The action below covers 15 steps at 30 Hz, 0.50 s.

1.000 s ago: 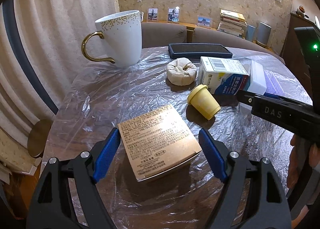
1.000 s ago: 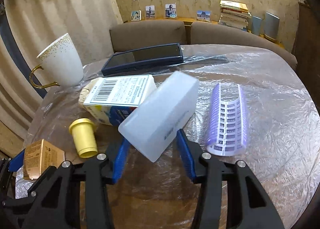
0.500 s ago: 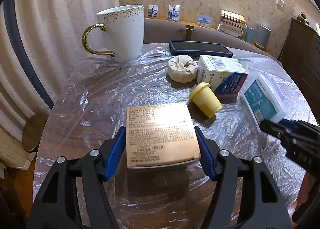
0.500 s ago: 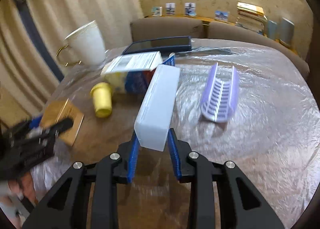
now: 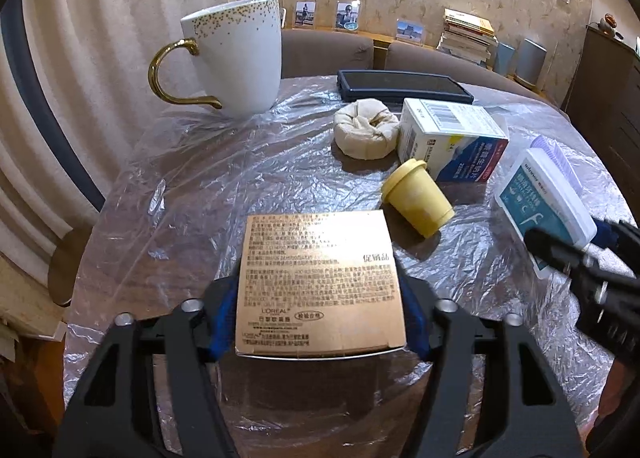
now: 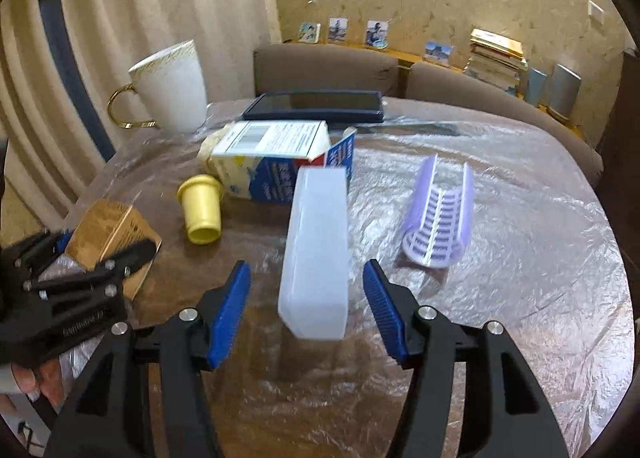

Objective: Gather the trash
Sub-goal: 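Grasp the gold cosmetic box with the left tool while the right tool grasps the white plastic box, then carry the gold box in the left tool while the right tool carries the white box over the bin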

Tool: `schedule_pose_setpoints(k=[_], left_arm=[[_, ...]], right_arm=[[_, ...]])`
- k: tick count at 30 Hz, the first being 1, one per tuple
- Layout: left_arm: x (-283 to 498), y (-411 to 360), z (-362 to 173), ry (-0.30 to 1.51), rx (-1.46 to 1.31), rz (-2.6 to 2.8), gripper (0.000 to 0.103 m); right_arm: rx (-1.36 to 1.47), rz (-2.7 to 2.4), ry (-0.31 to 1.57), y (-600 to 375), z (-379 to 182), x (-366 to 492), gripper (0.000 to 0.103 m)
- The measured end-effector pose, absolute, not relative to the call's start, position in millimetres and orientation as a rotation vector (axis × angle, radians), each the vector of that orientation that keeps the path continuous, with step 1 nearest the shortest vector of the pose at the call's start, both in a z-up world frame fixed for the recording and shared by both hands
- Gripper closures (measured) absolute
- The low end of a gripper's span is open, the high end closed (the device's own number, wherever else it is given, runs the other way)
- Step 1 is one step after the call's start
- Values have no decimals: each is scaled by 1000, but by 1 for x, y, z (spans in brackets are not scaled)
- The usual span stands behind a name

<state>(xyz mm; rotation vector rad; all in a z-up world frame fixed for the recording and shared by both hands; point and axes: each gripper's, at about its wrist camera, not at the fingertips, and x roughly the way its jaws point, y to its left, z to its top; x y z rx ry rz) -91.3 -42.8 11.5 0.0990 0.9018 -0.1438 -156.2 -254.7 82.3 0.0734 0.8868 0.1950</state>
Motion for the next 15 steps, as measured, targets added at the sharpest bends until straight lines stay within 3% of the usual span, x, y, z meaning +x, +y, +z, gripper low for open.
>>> schedule_pose_setpoints(k=[1,2,15], left_arm=[[-91,-42,12,898,96,-143,44],[-92,-41,12,897,90,-142,44],[-107,-39,23,898,11,-191,44]], right_arm=[[70,195,887,-255,83,-155,73],[70,200,886,-255,83,-154,77],[196,294,910,-279,88,-172,77]])
